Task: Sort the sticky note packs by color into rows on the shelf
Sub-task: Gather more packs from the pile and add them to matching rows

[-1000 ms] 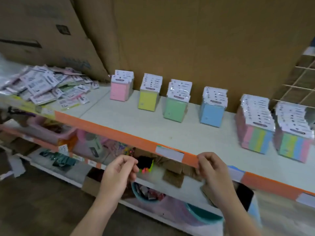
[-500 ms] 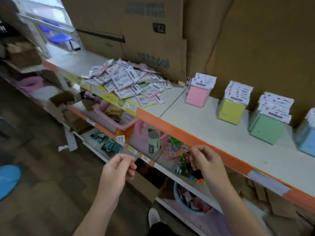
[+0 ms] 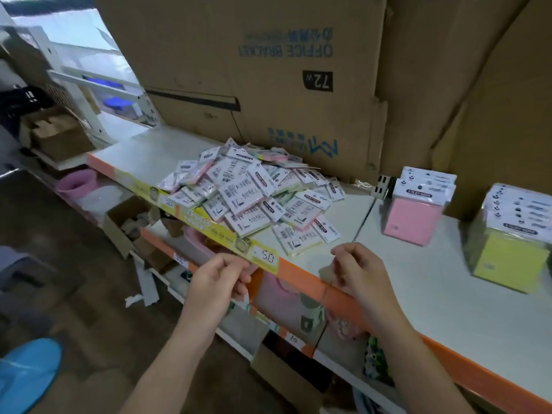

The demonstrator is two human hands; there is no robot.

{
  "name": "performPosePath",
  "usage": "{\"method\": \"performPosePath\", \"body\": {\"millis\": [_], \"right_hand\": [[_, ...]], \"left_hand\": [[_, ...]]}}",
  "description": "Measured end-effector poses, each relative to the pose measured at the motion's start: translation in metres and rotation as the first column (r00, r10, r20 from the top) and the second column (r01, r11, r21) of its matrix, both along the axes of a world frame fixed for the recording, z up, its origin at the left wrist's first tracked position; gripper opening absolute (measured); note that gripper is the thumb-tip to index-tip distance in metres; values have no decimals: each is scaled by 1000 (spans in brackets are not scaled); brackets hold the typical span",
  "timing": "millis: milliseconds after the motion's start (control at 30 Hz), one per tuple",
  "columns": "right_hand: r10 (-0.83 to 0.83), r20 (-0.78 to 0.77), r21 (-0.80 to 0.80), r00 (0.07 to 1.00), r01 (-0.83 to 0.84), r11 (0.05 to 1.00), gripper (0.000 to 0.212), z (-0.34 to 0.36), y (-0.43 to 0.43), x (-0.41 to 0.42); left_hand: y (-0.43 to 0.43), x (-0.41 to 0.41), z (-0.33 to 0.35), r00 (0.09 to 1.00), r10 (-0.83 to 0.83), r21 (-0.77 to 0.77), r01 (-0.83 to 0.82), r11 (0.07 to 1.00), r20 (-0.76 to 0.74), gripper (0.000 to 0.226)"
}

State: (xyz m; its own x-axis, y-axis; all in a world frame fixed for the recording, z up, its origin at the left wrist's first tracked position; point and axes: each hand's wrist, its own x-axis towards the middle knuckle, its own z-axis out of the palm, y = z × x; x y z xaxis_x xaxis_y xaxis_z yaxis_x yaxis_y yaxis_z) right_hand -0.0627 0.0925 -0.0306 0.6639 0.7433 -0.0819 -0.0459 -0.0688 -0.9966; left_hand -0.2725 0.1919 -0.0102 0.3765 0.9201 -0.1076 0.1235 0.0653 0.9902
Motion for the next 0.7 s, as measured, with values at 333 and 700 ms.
{"method": "performPosePath", "body": {"millis": [333,700], "right_hand": [[-140,78,-328,987,158,931,18,-10,64,6],[-547,-424,-293,722,462,837,20,8,105,-19]], "left_hand": [[87,55,-14,937,-275,232,322,918,-213,16],[158,135,-31,411,-37,399,901,171,-911,76]]}}
